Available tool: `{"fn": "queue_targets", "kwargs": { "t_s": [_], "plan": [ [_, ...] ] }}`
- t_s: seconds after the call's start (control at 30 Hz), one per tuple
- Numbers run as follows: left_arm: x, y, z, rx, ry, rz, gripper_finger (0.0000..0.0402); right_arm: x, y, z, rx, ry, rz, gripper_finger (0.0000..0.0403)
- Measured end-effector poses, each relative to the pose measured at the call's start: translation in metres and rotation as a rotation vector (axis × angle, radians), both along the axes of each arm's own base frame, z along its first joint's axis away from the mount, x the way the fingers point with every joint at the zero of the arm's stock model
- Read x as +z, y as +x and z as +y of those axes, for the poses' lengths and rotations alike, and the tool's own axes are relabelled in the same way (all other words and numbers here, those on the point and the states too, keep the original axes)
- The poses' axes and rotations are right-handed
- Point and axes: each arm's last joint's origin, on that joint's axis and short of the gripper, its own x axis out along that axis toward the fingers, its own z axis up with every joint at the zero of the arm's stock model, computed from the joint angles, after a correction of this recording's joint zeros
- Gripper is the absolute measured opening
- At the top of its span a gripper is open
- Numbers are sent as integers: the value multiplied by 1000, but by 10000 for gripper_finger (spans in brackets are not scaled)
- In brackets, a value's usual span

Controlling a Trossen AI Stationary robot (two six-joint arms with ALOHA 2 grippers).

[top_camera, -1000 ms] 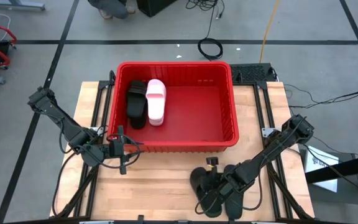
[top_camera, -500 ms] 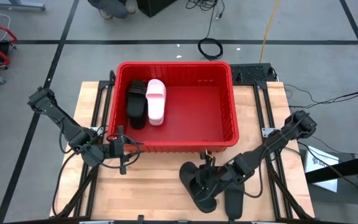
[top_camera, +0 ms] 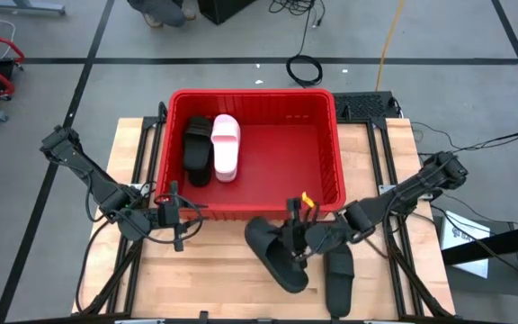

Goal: Pick and place slides into bin
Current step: Put the black slipper into the organizer bin

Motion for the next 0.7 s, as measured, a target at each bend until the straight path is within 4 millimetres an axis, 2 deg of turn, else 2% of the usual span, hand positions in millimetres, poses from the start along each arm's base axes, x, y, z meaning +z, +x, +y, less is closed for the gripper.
{"fn": "queue_targets", "kwargs": {
  "t_s": [0.27, 0.7],
  "plan": [
    [1, 4, 5, 30, 9, -5, 127, 33, -6, -35, -48, -22, -107, 3],
    [1, 16, 28, 163, 6, -6, 127, 44, 1, -107, -208, -149, -108, 4]
  ]
}}
